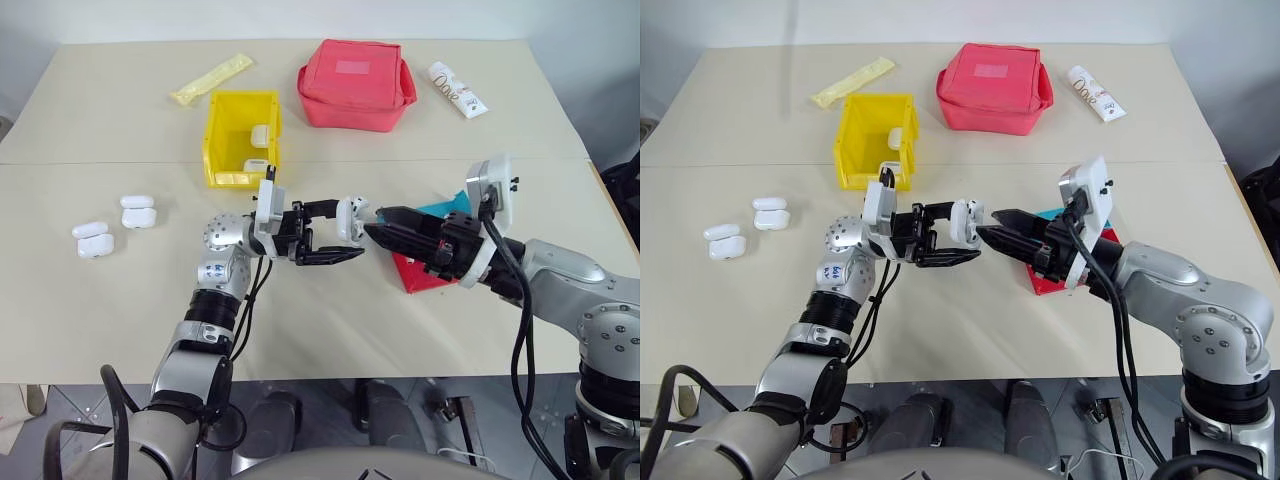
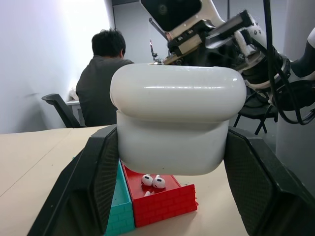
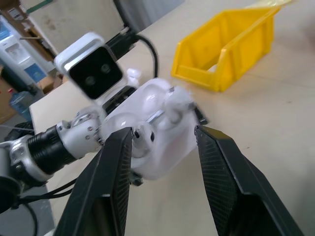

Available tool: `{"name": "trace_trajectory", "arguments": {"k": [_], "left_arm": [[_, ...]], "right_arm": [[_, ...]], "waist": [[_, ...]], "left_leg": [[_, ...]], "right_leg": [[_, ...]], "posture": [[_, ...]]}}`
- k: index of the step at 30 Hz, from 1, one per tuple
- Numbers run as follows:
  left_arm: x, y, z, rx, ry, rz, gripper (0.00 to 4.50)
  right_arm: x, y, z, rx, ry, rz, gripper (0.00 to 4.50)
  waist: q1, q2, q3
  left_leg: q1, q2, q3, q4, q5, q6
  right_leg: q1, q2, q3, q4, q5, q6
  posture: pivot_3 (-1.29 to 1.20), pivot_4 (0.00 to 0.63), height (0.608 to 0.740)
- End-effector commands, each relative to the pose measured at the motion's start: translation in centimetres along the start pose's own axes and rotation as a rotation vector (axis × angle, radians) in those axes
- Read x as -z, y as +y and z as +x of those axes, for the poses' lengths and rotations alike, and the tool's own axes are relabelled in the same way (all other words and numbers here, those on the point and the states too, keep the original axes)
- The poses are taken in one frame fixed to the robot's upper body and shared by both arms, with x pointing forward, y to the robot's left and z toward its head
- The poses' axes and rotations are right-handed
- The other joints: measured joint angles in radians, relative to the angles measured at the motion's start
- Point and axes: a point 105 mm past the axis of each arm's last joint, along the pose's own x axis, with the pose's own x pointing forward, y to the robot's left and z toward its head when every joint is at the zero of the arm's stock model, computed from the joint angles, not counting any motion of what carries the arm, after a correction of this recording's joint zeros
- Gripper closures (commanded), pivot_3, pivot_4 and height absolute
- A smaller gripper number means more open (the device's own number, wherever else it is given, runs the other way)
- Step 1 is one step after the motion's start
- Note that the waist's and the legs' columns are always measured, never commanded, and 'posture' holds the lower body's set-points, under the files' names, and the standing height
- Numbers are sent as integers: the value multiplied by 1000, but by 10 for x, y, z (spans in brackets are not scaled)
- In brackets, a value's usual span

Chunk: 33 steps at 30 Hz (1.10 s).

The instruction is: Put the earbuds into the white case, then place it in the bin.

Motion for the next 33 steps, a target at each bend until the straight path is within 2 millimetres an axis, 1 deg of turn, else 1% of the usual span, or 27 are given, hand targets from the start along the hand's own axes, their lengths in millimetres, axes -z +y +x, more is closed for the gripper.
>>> {"name": "trace_trajectory", "arguments": {"k": [1, 6, 25, 33], "left_arm": [[-12, 5, 3, 12, -29, 53, 1721], [-12, 5, 3, 10, -28, 54, 1721], [-10, 4, 5, 18, -31, 51, 1721], [-10, -3, 2, 59, -30, 15, 1721]], "right_arm": [[-13, 0, -3, 8, -45, -29, 2445], [-16, 3, -3, 2, -48, -37, 2445], [-14, 10, 1, -10, -43, -49, 2445], [-22, -14, -8, 100, -34, -115, 2445]], "waist": [[0, 0, 0], [0, 0, 0], [0, 0, 0], [0, 0, 0]], "left_leg": [[0, 0, 0, 0, 0, 0], [0, 0, 0, 0, 0, 0], [0, 0, 0, 0, 0, 0], [0, 0, 0, 0, 0, 0]], "right_leg": [[0, 0, 0, 0, 0, 0], [0, 0, 0, 0, 0, 0], [0, 0, 0, -1, 0, 0], [0, 0, 0, -1, 0, 0]], "posture": [[0, 150, 740], [0, 150, 740], [0, 150, 740], [0, 150, 740]]}}
